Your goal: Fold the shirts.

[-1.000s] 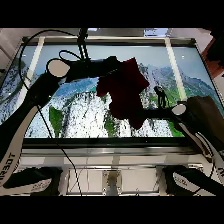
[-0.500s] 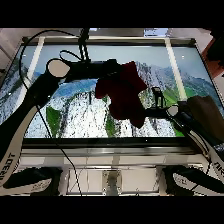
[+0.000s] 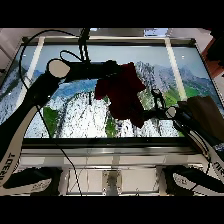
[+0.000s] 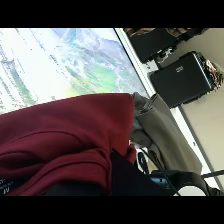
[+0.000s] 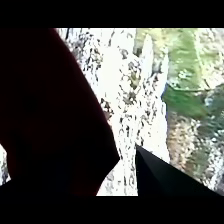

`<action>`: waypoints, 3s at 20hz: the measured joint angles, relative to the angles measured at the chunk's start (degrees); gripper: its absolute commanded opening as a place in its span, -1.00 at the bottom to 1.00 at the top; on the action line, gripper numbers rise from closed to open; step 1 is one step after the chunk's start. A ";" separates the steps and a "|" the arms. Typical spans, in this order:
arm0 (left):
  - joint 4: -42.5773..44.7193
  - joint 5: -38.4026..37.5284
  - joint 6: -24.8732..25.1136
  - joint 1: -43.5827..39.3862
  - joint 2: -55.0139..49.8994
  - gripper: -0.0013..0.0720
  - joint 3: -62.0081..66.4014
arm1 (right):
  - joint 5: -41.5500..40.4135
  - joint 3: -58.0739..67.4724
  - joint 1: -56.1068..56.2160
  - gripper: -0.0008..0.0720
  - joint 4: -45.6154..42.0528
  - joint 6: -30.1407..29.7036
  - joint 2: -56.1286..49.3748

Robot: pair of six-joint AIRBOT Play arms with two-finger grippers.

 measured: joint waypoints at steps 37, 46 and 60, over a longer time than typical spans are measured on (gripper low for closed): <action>44.61 -28.50 -6.78 7.45 28.96 -0.92 -3.41 | 32.11 43.21 -15.30 -0.91 -0.24 2.97 25.16; 59.08 -10.01 -16.70 13.49 -4.07 0.40 -6.97 | 13.14 32.61 -11.43 -0.80 6.38 6.14 -6.64; 71.12 -15.61 -9.38 25.20 1.95 0.68 9.49 | 1.40 31.98 -15.43 0.35 9.27 6.64 -8.20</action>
